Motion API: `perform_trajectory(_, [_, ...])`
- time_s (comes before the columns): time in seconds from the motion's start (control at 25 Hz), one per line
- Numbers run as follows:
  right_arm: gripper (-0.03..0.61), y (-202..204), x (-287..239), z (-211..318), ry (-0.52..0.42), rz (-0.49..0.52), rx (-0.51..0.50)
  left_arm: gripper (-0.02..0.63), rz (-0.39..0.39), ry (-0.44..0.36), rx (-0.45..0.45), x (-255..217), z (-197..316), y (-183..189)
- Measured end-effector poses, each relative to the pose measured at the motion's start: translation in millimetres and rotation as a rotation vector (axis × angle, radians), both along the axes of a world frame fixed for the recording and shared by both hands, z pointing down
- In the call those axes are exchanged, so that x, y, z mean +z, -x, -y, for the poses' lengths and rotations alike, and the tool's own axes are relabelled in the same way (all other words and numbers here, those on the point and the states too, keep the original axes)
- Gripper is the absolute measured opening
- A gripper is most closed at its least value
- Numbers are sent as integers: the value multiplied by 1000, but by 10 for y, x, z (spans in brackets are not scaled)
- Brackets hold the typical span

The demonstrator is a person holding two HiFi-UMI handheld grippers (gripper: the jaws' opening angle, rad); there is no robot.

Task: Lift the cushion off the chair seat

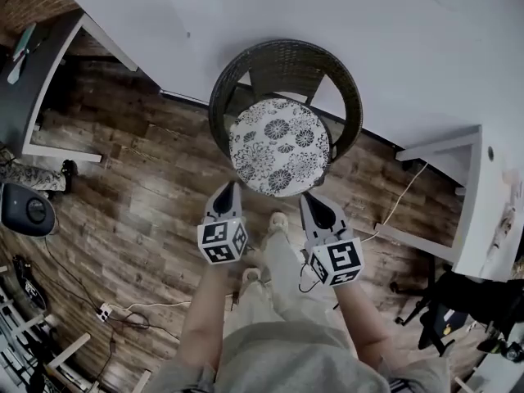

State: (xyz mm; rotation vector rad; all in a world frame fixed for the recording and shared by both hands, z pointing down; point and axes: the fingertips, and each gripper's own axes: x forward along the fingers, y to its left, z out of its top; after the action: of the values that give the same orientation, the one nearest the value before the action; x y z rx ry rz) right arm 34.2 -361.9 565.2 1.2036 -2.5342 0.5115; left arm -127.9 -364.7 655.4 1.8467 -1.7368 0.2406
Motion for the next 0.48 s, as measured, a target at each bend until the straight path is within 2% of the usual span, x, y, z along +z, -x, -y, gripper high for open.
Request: perform_trajectory(0.48, [2, 25, 722, 359, 79, -22, -33, 14, -48, 187, -89, 1290, 265, 203])
